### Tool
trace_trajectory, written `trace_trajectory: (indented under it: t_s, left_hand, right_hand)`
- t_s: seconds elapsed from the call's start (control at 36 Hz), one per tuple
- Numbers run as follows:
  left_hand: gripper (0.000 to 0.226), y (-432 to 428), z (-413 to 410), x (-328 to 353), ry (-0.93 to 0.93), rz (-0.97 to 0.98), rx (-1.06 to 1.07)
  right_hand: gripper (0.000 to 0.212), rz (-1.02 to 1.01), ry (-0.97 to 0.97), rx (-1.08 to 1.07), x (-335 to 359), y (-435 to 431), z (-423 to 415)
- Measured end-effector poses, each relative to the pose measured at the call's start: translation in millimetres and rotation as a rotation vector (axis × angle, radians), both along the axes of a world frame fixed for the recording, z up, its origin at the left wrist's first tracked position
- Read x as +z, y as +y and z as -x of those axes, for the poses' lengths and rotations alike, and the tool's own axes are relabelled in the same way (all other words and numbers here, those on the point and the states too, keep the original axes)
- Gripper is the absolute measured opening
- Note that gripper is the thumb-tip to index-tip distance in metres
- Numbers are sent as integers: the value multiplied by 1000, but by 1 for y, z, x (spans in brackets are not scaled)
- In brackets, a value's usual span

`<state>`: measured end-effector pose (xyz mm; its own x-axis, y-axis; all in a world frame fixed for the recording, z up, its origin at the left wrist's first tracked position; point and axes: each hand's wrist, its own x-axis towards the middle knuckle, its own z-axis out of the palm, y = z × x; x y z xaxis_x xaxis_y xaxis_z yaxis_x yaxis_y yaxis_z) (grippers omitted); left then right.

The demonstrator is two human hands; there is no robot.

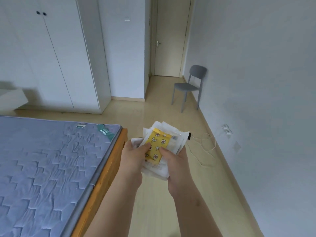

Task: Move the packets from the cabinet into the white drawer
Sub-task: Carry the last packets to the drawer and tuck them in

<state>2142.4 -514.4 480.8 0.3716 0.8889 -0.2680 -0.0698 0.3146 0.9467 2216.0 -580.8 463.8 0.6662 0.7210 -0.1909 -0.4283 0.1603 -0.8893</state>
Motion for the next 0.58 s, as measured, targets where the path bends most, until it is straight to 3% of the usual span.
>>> trace_trajectory:
  t_s: [0.19, 0.36, 0.58]
  left_hand:
    - [12, 112, -113, 17, -78, 16, 54]
    - [15, 201, -159, 14, -85, 42, 182]
    - [14, 344, -226, -9, -80, 61, 170]
  right_hand:
    - [37, 2, -17, 70, 21, 118, -122]
    - [37, 7, -5, 165, 16, 212, -168]
    - [36, 49, -42, 160, -3, 354, -238]
